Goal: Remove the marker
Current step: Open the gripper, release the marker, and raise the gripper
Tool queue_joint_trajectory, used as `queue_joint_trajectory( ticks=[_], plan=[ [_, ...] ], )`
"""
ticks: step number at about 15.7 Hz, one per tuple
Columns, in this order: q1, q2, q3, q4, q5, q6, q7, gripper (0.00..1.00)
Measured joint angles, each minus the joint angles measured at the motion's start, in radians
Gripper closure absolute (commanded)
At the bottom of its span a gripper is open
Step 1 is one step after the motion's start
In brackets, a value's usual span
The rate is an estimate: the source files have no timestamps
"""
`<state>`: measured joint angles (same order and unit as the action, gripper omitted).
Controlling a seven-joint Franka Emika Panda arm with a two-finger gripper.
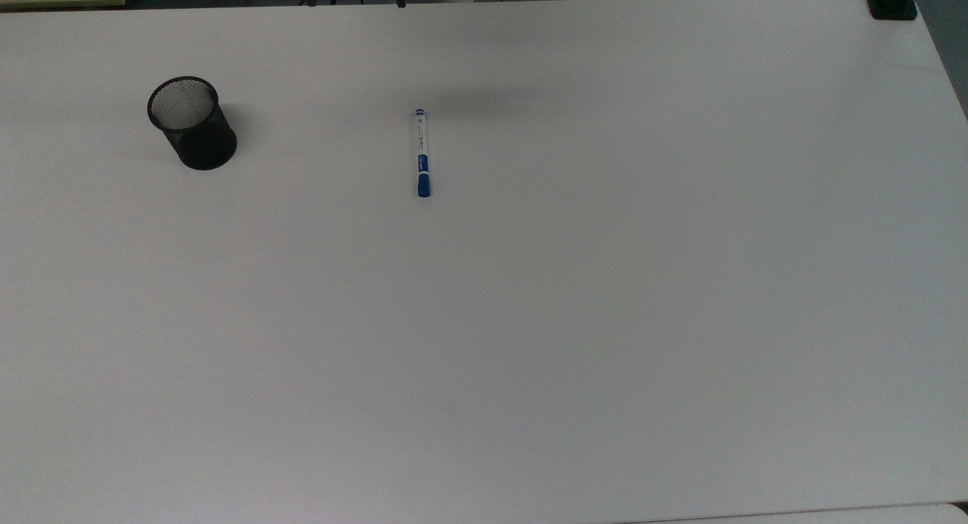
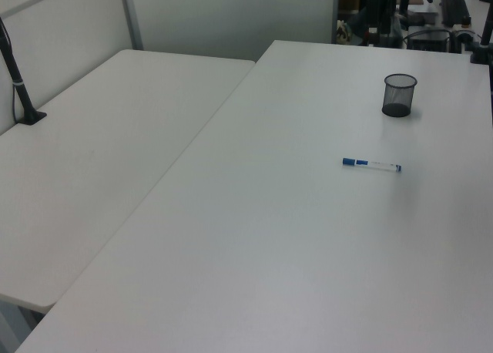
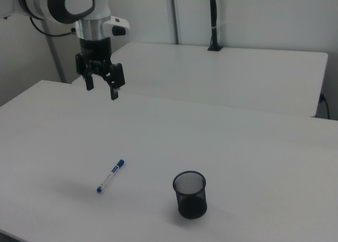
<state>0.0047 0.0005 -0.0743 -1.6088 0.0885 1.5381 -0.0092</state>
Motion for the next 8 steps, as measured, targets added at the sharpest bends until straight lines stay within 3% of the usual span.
queue_joint_trajectory(
  ticks=[8],
  plan=[
    [-0.006, 0.012, 0.003, -0.004, -0.027, 0.032, -0.013, 0.0]
  ],
)
